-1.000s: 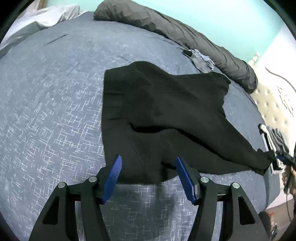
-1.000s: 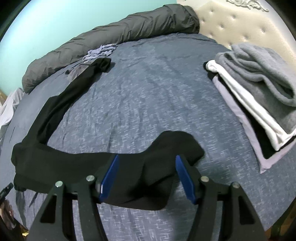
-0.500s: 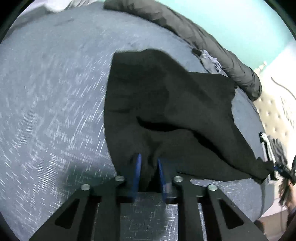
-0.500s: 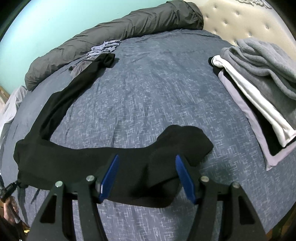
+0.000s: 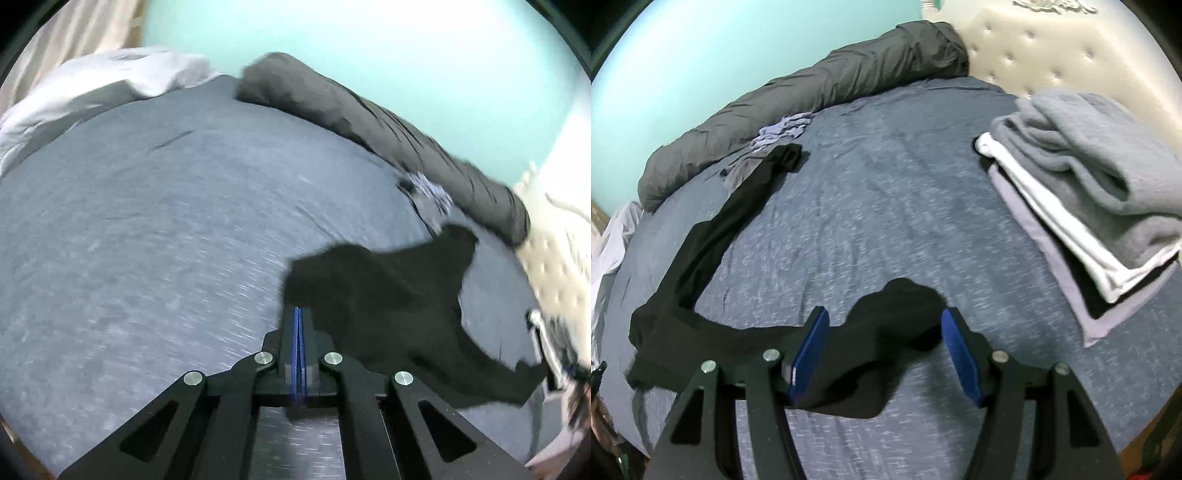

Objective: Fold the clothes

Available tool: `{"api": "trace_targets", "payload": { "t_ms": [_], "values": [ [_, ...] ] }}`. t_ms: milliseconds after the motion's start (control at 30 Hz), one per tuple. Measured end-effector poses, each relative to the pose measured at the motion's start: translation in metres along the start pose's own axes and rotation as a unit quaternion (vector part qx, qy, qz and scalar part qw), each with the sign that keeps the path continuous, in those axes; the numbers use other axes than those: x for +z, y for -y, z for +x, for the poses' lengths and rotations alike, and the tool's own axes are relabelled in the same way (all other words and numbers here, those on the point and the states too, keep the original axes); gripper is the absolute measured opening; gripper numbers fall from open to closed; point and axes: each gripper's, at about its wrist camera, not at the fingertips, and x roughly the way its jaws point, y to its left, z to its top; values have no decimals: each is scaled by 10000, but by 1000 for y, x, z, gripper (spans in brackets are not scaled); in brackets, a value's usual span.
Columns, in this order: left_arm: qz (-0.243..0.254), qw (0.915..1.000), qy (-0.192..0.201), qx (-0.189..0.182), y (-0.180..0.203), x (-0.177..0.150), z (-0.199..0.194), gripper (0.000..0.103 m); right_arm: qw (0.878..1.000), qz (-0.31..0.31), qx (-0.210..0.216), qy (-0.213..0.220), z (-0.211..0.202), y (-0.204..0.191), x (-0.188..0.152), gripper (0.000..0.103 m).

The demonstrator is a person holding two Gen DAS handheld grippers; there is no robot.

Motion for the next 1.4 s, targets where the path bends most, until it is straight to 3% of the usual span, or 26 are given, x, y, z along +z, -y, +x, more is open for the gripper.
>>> {"api": "trace_targets", "payload": {
  "t_ms": [133, 300, 367, 400, 433, 600, 833, 1000, 1300, 1367, 1400],
  "values": [
    [-30, 10000, -64, -1, -20, 4, -11, 0, 9997, 128, -47, -187, 11, 14, -3, 65],
    [-59, 9979, -500, -403, -9, -9, 7, 3, 9979, 467, -97, -436, 35, 27, -17, 65],
    [10, 9957, -770, -524, 5, -21, 24, 23, 9975, 505, -92, -488, 39, 27, -21, 65],
    [41, 9942, -908, -579, 13, -28, 34, 44, 9977, 447, -94, -497, 40, 25, -22, 65],
    [53, 9927, -1022, -643, 19, -35, 42, 50, 9979, 389, -97, -506, 41, 23, -23, 65],
    [10, 9859, -1564, -588, 33, -67, 87, 56, 9985, 103, -83, -540, 43, 13, -26, 65],
    [-303, 9820, -1753, -636, 30, -85, 94, 70, 9981, 92, -29, -605, 52, 10, -27, 65],
    [-752, 9785, -1799, -667, 15, -91, 90, 75, 9978, 112, -5, -656, 58, 10, -32, 65],
    [-1185, 9719, -1890, -752, 18, -100, 103, 75, 9977, 159, 44, -665, 59, 7, -36, 65],
    [-1084, 9761, -1766, -658, 23, -97, 102, 69, 9977, 166, 43, -656, 59, 8, -36, 65],
    [-984, 9785, -1711, -593, 27, -96, 102, 55, 9977, 180, 37, -655, 59, 9, -36, 65]
  ]
}}
